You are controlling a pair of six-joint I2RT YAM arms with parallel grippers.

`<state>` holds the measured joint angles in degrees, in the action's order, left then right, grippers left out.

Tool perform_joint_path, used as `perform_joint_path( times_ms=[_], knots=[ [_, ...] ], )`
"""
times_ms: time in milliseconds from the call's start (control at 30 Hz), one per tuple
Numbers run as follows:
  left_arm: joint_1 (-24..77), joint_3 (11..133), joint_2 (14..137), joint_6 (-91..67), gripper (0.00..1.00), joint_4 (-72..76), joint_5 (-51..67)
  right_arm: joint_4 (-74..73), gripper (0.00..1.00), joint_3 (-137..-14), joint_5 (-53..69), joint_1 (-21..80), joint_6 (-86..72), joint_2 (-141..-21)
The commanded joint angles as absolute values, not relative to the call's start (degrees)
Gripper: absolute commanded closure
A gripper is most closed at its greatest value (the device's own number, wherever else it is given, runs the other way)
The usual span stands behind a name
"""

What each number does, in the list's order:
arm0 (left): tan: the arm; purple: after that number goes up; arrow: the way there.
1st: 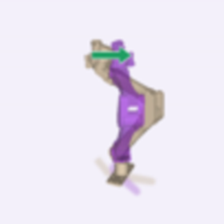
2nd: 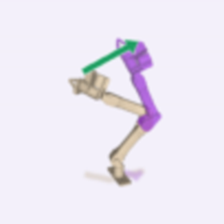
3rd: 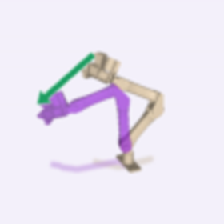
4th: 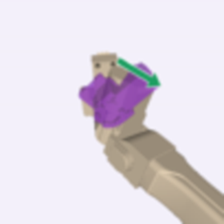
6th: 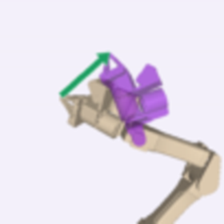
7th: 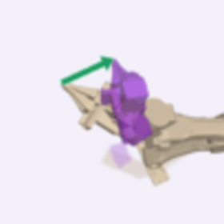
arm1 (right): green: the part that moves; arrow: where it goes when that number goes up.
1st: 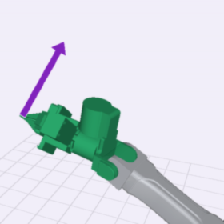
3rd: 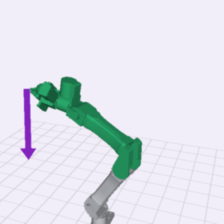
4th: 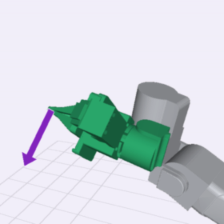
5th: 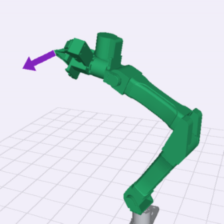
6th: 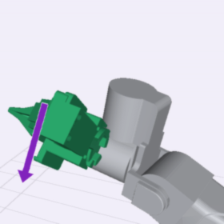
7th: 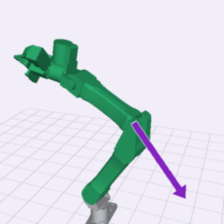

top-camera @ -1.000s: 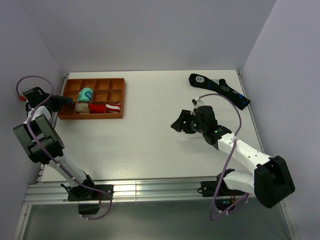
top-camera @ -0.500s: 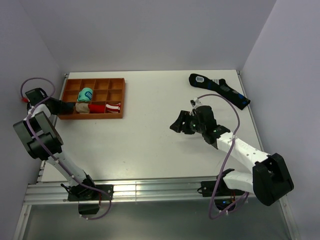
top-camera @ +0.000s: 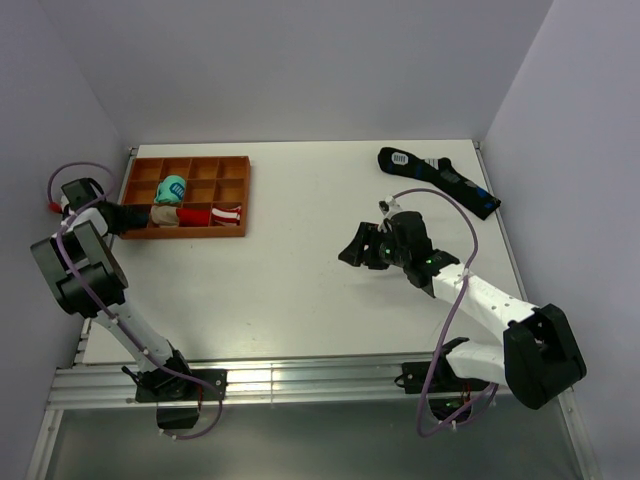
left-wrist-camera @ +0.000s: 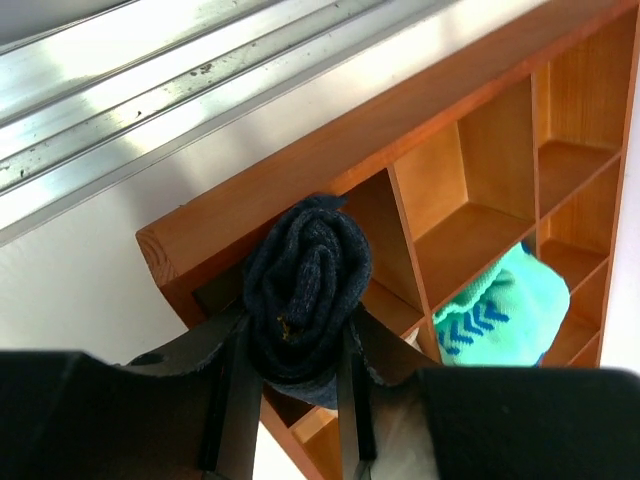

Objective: Roll the socks
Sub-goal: Place the sock in the storage box.

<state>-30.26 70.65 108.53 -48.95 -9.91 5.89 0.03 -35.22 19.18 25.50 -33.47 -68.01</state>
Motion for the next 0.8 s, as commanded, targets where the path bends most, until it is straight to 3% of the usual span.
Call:
perform_joint_path(
  times_ms=[0, 600, 667, 767],
  knots=[
    [-30.94, 69.08, 107.84, -54.93, 1.00, -12.48, -3.60, 2.02, 0.33, -35.51, 19.86, 25.22, -32.52, -68.20],
    [-26.28, 72.15, 110.30, -61.17, 0.99, -19.07, -18.54, 2.02, 0.33, -35.42, 20.92, 25.31, -32.26, -69.17],
    [-26.28, 72.60, 110.74, -60.30, 0.95, -19.69, -18.63, 2.11, 0.33, -35.42, 21.09, 25.22, -32.17, -69.00],
    [-26.28, 71.99, 109.60, -58.89, 0.79, -18.20, -17.76, 2.02, 0.33, -35.42, 21.01, 25.22, -32.08, -68.91]
  ],
)
